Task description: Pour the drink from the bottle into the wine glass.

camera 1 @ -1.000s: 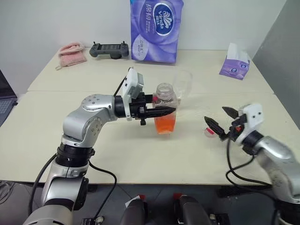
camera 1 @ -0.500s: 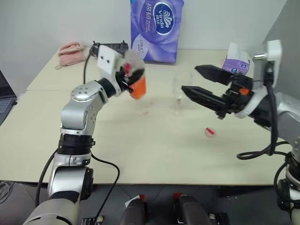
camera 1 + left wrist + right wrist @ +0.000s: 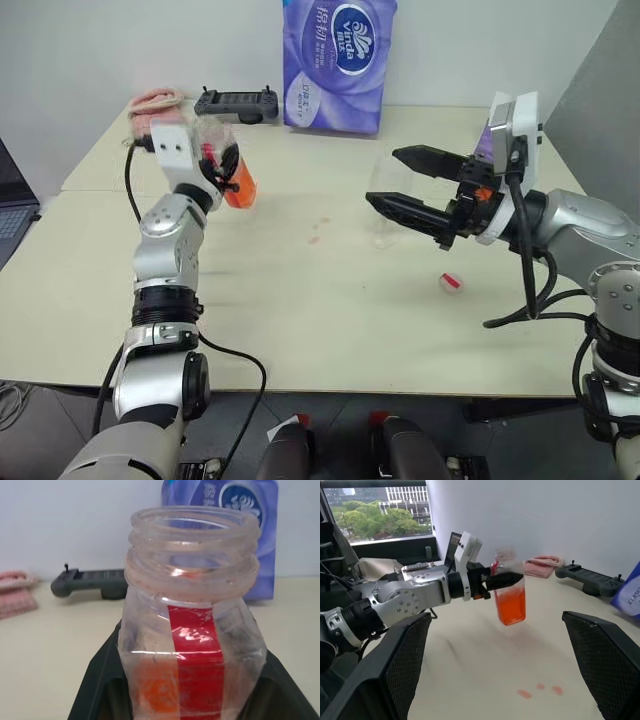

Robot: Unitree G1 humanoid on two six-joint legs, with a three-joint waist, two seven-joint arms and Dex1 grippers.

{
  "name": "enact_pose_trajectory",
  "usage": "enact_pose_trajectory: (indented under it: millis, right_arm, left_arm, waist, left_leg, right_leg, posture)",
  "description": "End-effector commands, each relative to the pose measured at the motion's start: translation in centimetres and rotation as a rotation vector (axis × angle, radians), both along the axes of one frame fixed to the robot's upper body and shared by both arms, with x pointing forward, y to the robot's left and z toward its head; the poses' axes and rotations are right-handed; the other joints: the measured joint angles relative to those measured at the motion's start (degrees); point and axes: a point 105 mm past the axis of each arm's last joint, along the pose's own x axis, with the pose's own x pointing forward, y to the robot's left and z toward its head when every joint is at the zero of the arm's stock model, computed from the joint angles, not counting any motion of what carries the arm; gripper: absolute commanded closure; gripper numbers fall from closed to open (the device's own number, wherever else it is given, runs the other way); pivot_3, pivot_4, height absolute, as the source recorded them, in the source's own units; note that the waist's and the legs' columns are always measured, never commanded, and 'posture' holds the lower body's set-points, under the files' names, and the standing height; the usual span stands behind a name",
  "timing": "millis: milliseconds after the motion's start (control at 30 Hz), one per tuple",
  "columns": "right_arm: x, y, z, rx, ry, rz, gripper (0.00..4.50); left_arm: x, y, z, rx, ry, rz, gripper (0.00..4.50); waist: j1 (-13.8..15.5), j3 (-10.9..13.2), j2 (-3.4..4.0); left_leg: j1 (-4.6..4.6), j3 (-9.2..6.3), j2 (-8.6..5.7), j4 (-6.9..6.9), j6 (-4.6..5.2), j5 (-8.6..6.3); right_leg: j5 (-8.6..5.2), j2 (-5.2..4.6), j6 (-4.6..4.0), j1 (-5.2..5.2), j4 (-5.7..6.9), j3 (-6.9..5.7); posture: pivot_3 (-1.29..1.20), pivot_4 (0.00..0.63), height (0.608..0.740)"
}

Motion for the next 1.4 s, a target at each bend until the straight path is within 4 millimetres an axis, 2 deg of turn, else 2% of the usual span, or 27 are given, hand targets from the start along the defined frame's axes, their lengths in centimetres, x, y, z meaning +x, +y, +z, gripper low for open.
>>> enact_pose_trajectory:
  millis: [33,167,367,500,633,800,867,967,1033,1167,1233,1333,1400]
  right_arm:
    - [-0.4,0.1,1.2,0.007,-0.066,0.003,0.03]
    - [-0.5,0.1,1.3,0.010,-0.068,-0.007,0.03]
    - [-0.5,0.0,1.2,0.010,-0.067,-0.023,0.03]
    - [-0.5,-0.1,1.1,0.008,-0.065,-0.032,0.00]
    - [-0.3,-0.3,0.8,-0.004,-0.067,-0.050,0.00]
    - [-0.3,-0.2,0.5,-0.003,-0.061,-0.053,0.00]
    - [-0.3,-0.1,0.4,-0.001,-0.057,-0.054,0.00]
    - [-0.3,-0.1,0.1,0.002,-0.048,-0.060,0.00]
    - [-0.5,-0.2,-0.8,-0.011,-0.032,-0.073,0.00]
    - [-0.6,-0.6,-2.2,-0.021,-0.009,-0.111,0.00]
    - [-0.1,-1.5,-4.3,-0.046,0.032,-0.200,0.00]
    - [0.4,-2.4,-6.5,-0.084,0.072,-0.290,0.00]
    - [1.9,-3.8,-9.6,-0.150,0.145,-0.427,0.00]
  left_arm:
    - [-0.2,1.7,0.7,0.020,-0.054,0.051,2.68]
    - [0.1,1.9,-0.8,0.044,-0.019,0.050,2.68]
    - [0.4,1.6,-1.5,0.067,-0.004,0.047,2.68]
    - [0.4,1.9,-2.0,0.061,0.010,0.060,1.48]
    - [0.3,2.3,-2.7,0.066,0.032,0.067,0.10]
    - [-0.3,2.8,-4.1,0.072,0.078,0.092,0.04]
    - [-0.9,2.9,-5.4,0.045,0.121,0.094,0.04]
    - [-2.2,2.5,-7.1,0.027,0.179,0.068,0.04]
    - [-4.2,2.5,-8.4,0.057,0.234,0.051,0.04]
    - [-7.0,1.9,-8.9,0.119,0.295,-0.012,0.04]
    - [-9.1,0.3,-7.9,0.200,0.302,-0.183,0.04]
    - [-10.9,-1.7,-6.4,0.228,0.287,-0.354,0.04]
    - [-12.6,-4.3,-3.9,0.240,0.234,-0.561,0.04]
  waist:
    - [0.0,0.0,0.00]
    - [0.1,0.0,-0.01]
    - [0.1,0.0,-0.01]
    - [0.1,0.0,-0.01]
    - [0.2,0.0,-0.01]
    - [0.2,0.0,-0.01]
    - [0.2,0.0,-0.01]
    - [0.1,0.0,0.00]
    - [0.0,0.0,-0.02]
    - [-0.1,-0.1,-0.06]
    - [-0.1,-0.1,-0.16]
    - [0.3,-0.1,-0.15]
    - [0.6,-0.1,-0.16]
  left_leg:
    - [-0.01,0.00,0.00,0.00,0.00,0.00]
    - [-0.03,-0.01,-0.01,0.00,0.01,0.00]
    - [0.02,0.02,-0.01,0.00,0.01,-0.01]
    - [0.03,0.05,-0.01,0.00,0.02,0.00]
    - [-0.01,0.05,-0.01,0.00,0.02,-0.01]
    - [0.02,0.09,-0.02,-0.01,0.02,-0.01]
    - [0.02,0.07,0.00,-0.01,0.02,-0.01]
    - [0.02,0.07,0.01,-0.01,0.02,-0.01]
    - [0.01,0.05,0.02,-0.01,0.01,0.00]
    - [-0.03,-0.01,0.04,-0.04,0.00,0.00]
    - [-0.01,-0.05,0.04,-0.02,0.00,0.01]
    - [0.10,-0.14,0.03,-0.07,-0.01,0.01]
    - [0.13,-0.06,0.00,-0.06,0.00,0.01]
  right_leg:
    - [0.00,-0.02,0.00,0.00,0.00,0.00]
    - [0.00,-0.14,0.00,-0.02,0.00,-0.04]
    - [0.00,-0.14,0.00,-0.02,0.06,-0.05]
    - [0.01,-0.14,0.00,-0.01,0.08,-0.05]
    - [0.01,-0.13,0.00,-0.03,0.04,-0.06]
    - [0.01,-0.14,0.00,-0.03,0.06,-0.03]
    - [0.01,-0.14,0.00,-0.03,0.05,-0.04]
    - [0.01,-0.15,0.00,-0.03,0.06,-0.01]
    - [0.01,-0.19,0.00,-0.03,0.05,0.06]
    - [0.01,-0.22,0.00,-0.04,0.02,0.12]
    - [0.02,-0.22,-0.03,-0.03,0.06,0.08]
    - [0.01,-0.19,-0.04,0.14,-0.01,0.02]
    - [0.01,-0.20,-0.03,0.15,0.00,0.06]
  posture:
    - [0.00,0.150,0.740]
    - [0.00,0.150,0.740]
    - [0.00,0.150,0.740]
    - [0.00,0.150,0.740]
    - [0.00,0.150,0.740]
    - [0.00,0.150,0.740]
    - [0.00,0.150,0.740]
    - [0.00,0.150,0.740]
    - [0.00,0.150,0.740]
    - [0.00,0.150,0.740]
    - [0.00,0.150,0.740]
    - [0.00,0.150,0.740]
    - [0.00,0.150,0.740]
